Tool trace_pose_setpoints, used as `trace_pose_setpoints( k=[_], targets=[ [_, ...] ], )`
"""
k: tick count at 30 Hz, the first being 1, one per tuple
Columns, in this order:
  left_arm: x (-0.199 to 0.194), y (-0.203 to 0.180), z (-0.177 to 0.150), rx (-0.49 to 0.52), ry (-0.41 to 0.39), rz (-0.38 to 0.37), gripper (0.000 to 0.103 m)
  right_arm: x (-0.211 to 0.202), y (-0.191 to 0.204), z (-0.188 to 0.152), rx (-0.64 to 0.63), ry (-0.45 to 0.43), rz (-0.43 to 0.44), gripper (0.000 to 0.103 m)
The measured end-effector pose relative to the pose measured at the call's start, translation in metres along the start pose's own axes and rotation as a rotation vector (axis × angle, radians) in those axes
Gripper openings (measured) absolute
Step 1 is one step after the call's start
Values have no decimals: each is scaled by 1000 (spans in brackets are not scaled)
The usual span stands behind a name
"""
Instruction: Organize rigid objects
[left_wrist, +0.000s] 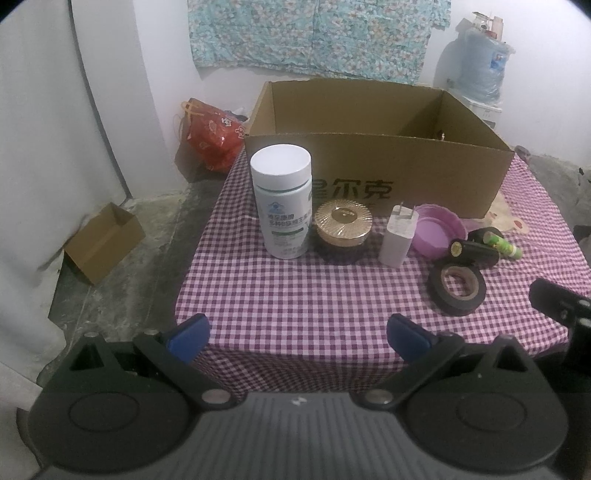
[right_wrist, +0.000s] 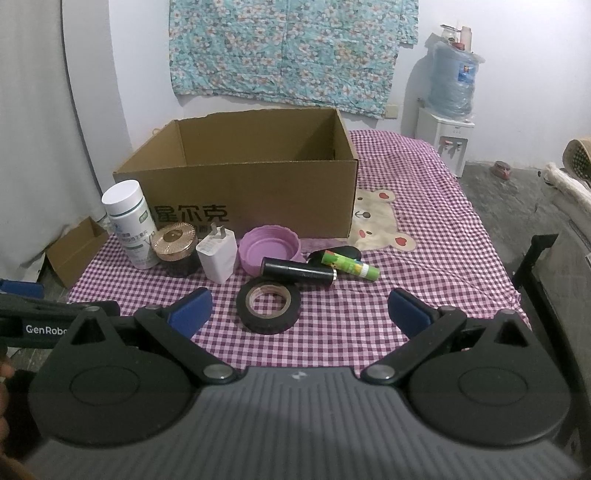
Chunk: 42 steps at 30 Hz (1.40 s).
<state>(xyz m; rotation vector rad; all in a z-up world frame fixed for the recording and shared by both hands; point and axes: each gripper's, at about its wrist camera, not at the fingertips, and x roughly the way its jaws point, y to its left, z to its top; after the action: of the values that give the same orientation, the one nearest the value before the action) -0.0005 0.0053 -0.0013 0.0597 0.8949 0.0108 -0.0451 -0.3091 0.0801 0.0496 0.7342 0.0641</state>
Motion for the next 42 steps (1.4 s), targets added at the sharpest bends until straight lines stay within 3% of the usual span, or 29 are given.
trace_pose_setpoints(
  k=[25, 34, 39, 42],
  targets=[
    [22, -7, 2, 23, 31, -5, 103, 15, -8, 2, 27, 1, 16, 102],
    [35, -33, 1, 120, 9, -113, 103, 32, -32, -3, 88, -3, 53, 100],
    [40, -56, 2, 193, -18, -193, 103, 43, -48, -5, 121, -3, 81, 91],
    [43, -71, 8, 241, -27, -229, 102, 52, -57, -4, 147, 5, 107, 80]
  ],
)
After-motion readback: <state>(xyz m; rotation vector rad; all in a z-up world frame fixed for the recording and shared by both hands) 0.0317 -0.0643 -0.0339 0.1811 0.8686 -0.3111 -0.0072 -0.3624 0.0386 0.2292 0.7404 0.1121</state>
